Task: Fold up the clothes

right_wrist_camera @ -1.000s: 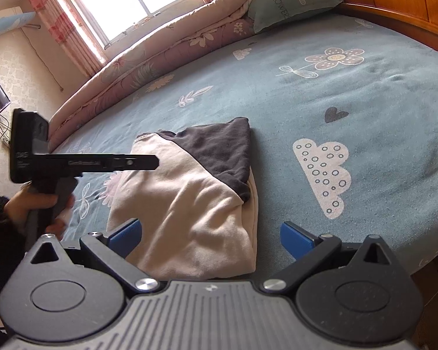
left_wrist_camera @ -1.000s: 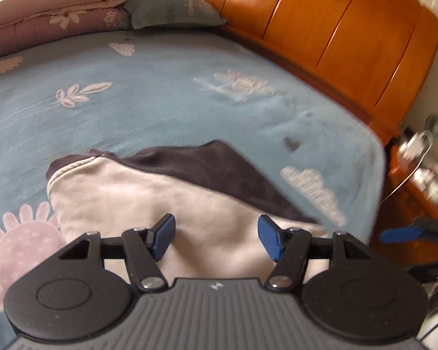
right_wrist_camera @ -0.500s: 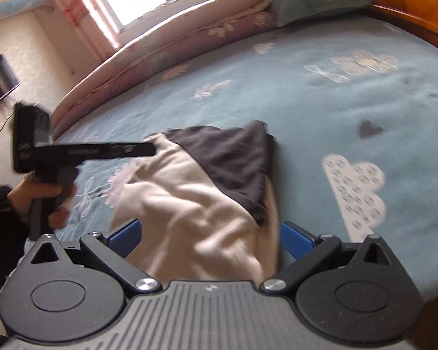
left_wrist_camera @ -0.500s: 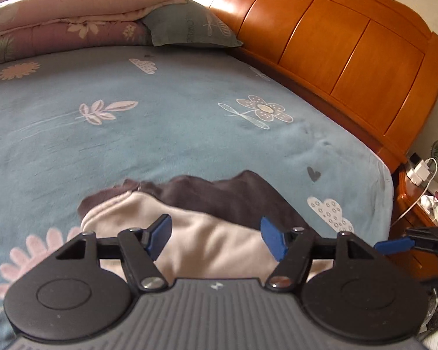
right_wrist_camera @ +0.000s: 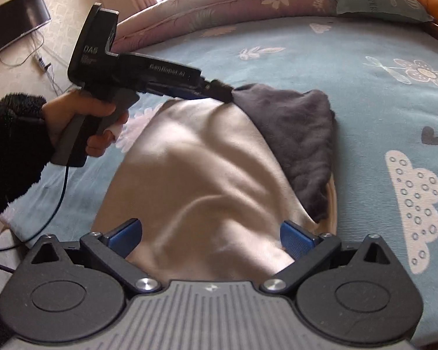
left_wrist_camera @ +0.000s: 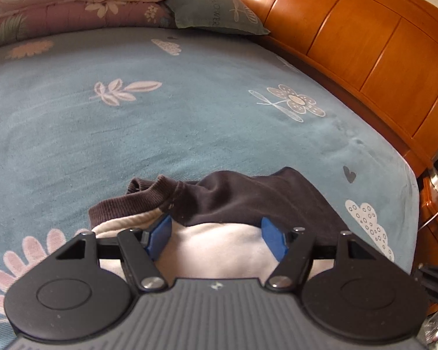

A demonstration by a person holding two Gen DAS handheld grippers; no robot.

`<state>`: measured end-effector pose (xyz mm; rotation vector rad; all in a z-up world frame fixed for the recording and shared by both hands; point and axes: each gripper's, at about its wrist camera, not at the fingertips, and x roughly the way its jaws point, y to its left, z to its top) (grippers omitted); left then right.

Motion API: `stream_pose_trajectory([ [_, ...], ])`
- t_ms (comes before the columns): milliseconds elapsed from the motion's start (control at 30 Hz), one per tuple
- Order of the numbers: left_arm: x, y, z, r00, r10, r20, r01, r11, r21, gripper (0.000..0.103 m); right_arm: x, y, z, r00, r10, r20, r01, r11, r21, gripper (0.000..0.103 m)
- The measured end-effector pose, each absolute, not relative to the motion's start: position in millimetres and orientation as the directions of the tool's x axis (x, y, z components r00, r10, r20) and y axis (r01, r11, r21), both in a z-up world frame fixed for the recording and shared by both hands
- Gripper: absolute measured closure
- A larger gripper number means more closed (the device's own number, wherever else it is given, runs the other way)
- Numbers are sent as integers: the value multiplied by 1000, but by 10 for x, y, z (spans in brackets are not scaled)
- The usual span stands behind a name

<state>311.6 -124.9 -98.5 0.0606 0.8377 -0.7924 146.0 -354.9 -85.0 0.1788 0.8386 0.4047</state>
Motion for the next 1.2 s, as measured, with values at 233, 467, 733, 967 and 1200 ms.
stream_pose_trajectory([
  [233, 2606, -1135, -1015, 324, -615, -719, 627, 708, -323, 28, 1438, -3662, -710, 617, 436, -656, -266, 899, 347, 0],
  [467, 2100, -1034, -1108, 260, -615, -744, 596, 708, -378, 26, 1197, -3577, -970, 547, 392, -739, -255, 920, 299, 0],
  [733, 1872, -1087, -859, 333, -541, -773, 617, 744, -255, 20, 1125, -3672, -709, 598, 439, -671, -280, 898, 338, 0],
  [967, 1894, -828, -917, 363, -465, -808, 479, 837, -266, 20, 1269, -3549, -981, 562, 397, -726, -227, 918, 326, 0],
  [1200, 2228, -1075, -537, 389, -594, -704, 551, 762, -339, 14, 1534, -3523, -603, 638, 441, -631, -325, 897, 299, 0],
])
